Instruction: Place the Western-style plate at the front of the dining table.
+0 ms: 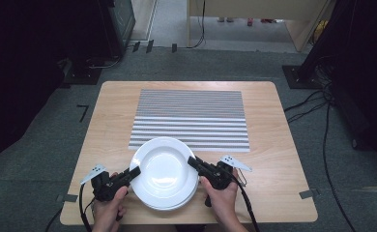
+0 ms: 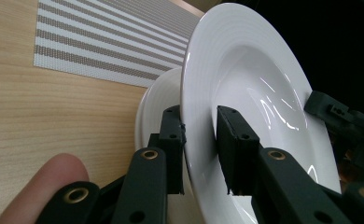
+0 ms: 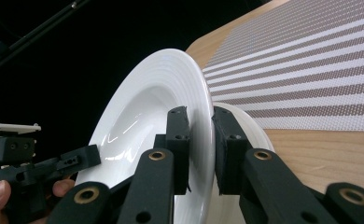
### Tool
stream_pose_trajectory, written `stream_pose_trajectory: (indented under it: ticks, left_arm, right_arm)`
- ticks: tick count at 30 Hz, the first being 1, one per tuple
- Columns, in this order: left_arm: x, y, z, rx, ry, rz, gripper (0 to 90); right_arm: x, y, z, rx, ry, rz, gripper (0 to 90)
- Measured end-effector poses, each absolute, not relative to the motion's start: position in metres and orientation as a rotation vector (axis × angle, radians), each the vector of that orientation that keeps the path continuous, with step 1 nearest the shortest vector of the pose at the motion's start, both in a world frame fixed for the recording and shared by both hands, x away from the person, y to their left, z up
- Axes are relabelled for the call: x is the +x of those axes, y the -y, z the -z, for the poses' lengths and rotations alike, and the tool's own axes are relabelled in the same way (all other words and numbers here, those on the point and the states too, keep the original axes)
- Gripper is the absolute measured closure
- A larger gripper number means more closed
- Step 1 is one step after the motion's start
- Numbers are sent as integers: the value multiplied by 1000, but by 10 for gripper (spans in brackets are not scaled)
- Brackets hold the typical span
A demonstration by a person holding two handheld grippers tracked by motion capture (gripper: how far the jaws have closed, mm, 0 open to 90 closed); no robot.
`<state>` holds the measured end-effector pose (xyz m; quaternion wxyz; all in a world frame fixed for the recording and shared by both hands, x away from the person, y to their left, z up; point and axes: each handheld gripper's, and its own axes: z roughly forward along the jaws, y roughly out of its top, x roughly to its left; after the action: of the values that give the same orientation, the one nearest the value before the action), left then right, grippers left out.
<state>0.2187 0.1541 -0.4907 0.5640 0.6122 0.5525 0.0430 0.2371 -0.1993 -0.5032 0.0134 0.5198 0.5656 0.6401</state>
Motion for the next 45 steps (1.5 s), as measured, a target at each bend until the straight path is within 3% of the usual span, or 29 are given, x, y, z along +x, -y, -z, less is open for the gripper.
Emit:
stream_pose_trajectory:
  ticks: [21, 45]
  left_arm:
    - [242, -149, 466, 1411, -1243, -64, 760]
    - [298, -130, 435, 1474, -1193, -56, 753]
  right_arm:
    - [249, 210, 476, 1614, -1734, -2037, 813]
    - [287, 231, 445, 1607, -1693, -2045, 821]
